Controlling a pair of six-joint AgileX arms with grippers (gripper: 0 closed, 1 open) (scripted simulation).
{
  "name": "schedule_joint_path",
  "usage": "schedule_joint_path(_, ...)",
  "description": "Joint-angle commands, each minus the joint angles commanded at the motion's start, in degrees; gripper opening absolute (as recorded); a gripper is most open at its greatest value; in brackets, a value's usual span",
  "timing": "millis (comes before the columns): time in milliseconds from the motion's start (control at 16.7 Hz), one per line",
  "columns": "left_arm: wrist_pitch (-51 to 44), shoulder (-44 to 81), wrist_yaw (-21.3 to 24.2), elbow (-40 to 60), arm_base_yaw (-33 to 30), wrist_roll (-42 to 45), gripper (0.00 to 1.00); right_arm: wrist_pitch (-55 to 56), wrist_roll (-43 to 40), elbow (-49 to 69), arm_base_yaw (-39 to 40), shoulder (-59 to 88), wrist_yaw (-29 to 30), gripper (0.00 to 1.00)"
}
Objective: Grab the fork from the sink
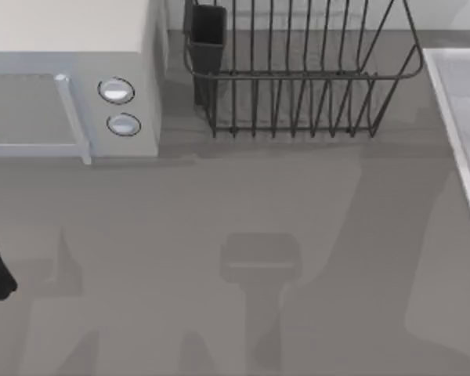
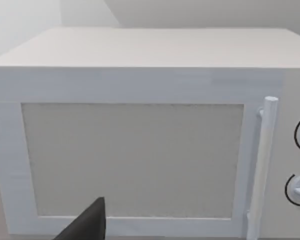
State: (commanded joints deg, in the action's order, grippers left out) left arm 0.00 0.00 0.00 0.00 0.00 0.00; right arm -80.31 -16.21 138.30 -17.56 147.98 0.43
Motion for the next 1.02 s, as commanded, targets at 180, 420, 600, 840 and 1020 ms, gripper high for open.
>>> schedule_joint_path(180, 0.0, 0.0, 0.0, 0.0, 0.0, 0.0, 1.0, 0.1, 0.0, 0.0, 0.3, 0.1, 0.0, 1.0)
schedule_joint_path(420, 0.0, 0.0, 0.0, 0.0, 0.0, 0.0, 1.0, -2.3, 0.0, 6.2, 0.2, 5.9, 0.1, 1.0)
schedule_joint_path(600, 0.0, 0.0, 0.0, 0.0, 0.0, 0.0, 1.0, -5.7, -0.1, 17.3, 0.1, 14.5, 0.2, 1.0)
schedule_joint_path(840, 0.0, 0.0, 0.0, 0.0, 0.0, 0.0, 1.0, -11.2, -0.1, 38.3, 0.0, 28.4, 0.4, 1.0)
schedule_joint_path(1020, 0.0, 0.0, 0.0, 0.0, 0.0, 0.0, 1.0, -15.1, -0.1, 54.1, -0.1, 38.5, 0.6, 1.0)
